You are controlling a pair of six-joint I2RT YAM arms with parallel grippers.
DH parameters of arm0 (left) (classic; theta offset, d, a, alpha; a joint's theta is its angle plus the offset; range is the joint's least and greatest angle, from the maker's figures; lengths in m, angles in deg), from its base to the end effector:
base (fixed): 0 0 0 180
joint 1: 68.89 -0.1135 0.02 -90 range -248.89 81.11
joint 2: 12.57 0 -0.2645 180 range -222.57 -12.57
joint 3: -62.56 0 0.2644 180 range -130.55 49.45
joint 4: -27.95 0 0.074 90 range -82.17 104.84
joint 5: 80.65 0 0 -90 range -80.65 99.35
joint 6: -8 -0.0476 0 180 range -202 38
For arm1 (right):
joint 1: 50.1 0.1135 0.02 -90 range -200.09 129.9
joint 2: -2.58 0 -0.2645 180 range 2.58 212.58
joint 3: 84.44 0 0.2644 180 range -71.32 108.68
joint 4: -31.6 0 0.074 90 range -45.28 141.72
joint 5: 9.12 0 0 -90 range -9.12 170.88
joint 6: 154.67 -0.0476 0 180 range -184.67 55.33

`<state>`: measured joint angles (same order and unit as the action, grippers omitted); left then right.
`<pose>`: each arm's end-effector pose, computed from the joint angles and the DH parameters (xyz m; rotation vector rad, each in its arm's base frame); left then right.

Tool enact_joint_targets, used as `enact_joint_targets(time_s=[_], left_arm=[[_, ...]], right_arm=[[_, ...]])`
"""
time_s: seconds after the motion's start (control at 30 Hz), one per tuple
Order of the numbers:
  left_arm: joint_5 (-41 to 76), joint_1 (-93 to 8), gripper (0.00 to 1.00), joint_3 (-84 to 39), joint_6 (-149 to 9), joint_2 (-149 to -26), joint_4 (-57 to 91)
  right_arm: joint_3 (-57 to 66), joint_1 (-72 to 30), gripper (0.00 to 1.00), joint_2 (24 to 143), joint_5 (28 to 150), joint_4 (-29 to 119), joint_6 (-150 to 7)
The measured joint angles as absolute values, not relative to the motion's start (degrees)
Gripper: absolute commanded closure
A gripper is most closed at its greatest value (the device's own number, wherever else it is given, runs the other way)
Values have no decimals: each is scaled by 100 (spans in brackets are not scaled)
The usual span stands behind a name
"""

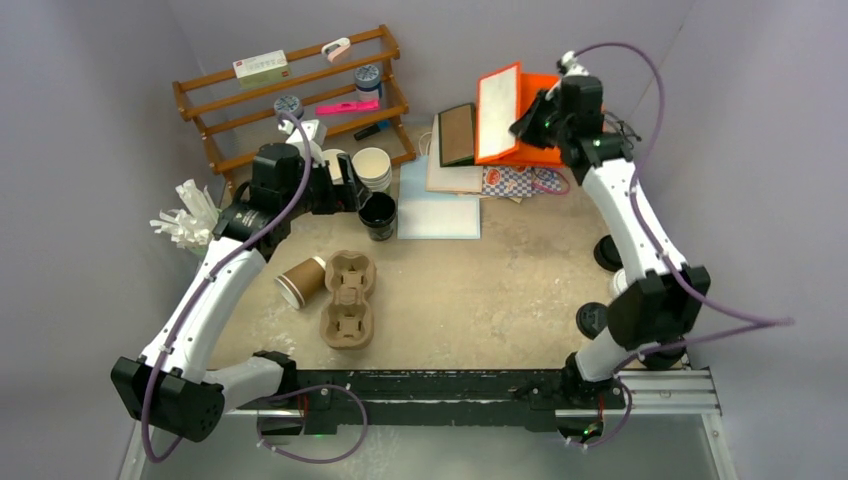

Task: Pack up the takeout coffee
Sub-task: Pick up the takeout bag from the corner of the board, then place the takeout bag at the center of the board.

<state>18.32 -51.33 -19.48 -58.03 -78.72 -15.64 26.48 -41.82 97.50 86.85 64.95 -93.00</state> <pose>0.2595 -0.0899 0.3715 -0.0180 2.1039 -0.6045 0.4076 0.0643 0.4137 0.2598 1.8893 0.5344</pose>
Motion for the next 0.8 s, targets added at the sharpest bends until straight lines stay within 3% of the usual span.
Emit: enact_joint_targets(time_s=[0.3, 0.37, 0.43, 0.47, 0.5, 0.57, 0.8], left_arm=[[1952, -4818, 13, -1826, -5261, -7762, -1536], [1882, -4617, 13, -1826, -5233, -7765, -1545], [1743, -4320, 13, -1830, -5193, -7773, -1551], [1659, -4160, 13, -1843, -5154, -7795, -1564], [1568, -3999, 13, -1874, -5145, -7837, -1573], [1386, -3699, 13, -1968, -5106, -7977, -1584], [470, -2748, 15, -2623, -5095, -8903, -1783]], right_arm=[[193, -3015, 88, 7588, 8668, 6928, -9471], [-10, -2917, 67, 7496, 8792, 6904, -9497], [-124, -2755, 27, 7479, 8956, 6842, -9523], [-181, -2709, 16, 7481, 9072, 6810, -9582], [-248, -2668, 11, 7481, 9203, 6777, -9567], [-318, -2602, 10, 7481, 9310, 6862, -9519], [-581, -3144, 24, 7142, 8731, 7402, -9294]])
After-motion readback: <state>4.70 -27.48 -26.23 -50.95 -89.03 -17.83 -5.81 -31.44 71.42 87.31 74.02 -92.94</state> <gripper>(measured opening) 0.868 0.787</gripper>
